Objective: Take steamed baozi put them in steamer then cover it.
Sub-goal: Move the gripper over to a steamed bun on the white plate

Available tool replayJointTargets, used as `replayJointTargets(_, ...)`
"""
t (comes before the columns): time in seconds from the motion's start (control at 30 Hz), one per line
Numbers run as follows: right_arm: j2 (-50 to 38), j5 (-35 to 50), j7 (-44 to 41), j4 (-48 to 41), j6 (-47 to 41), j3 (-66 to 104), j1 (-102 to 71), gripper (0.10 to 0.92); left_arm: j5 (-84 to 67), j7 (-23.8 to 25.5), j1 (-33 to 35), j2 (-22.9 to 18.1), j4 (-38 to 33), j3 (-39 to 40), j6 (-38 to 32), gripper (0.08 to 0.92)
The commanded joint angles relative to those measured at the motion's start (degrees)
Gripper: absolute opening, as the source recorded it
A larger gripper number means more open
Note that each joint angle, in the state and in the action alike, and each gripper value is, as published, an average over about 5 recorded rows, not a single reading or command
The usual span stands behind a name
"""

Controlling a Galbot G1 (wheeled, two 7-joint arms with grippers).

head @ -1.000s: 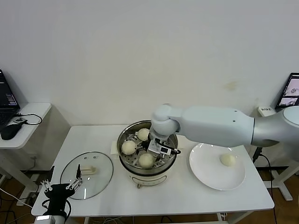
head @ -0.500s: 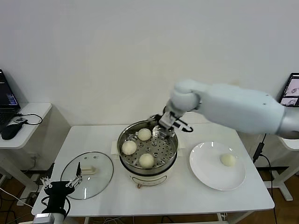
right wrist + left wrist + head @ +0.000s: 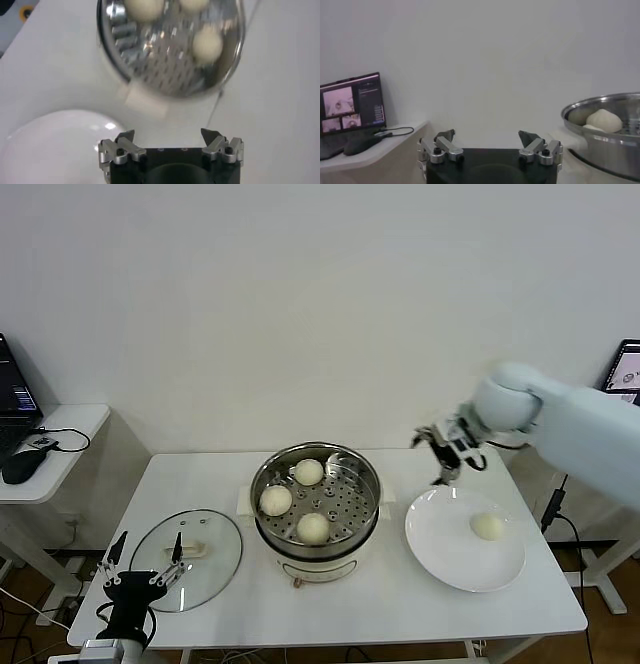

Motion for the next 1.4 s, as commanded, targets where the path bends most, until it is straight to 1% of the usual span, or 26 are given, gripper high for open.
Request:
replayJointTargets(0.03, -9.2, -7.7, -1.5, -3.8, -1.4, 13.1, -18.9, 0.823, 0.1, 0.0, 0.0, 0.7, 0.2, 0.2, 0.1, 0.823)
replayJointTargets(0.27, -6.6, -12.5, -1.6, -10.8, 2.7, 17.6, -25.1, 0.823, 0.3, 0.0, 0.0, 0.6, 1.1, 0.3, 0.1, 0.823)
replayJointTargets(0.6, 2.5, -16.1, -1.0, -21.6, 6.5, 22.5, -28.0, 0.823, 0.3, 0.0, 0.9, 0.2, 0.4, -0.5, 0.1, 0.823)
replayJointTargets(0.87, 7.2, -17.7, 0.3, -26.3, 6.6, 23.5, -28.8, 0.822, 0.2, 0.0, 0.9, 0.0, 0.5, -0.7, 0.1, 0.823)
replayJointTargets(1.27, 9.3, -19.9, 1.5, -29.7, 6.1, 25.4, -30.1, 0.822, 0.2, 0.0, 0.5, -0.3, 0.9, -0.3, 0.1, 0.823)
replayJointTargets(1.4, 9.4, -20.6, 1.5, -29.9, 5.6, 26.2, -30.6, 0.799, 0.2, 0.0, 0.6, -0.3, 0.8, -0.4, 0.0, 0.823)
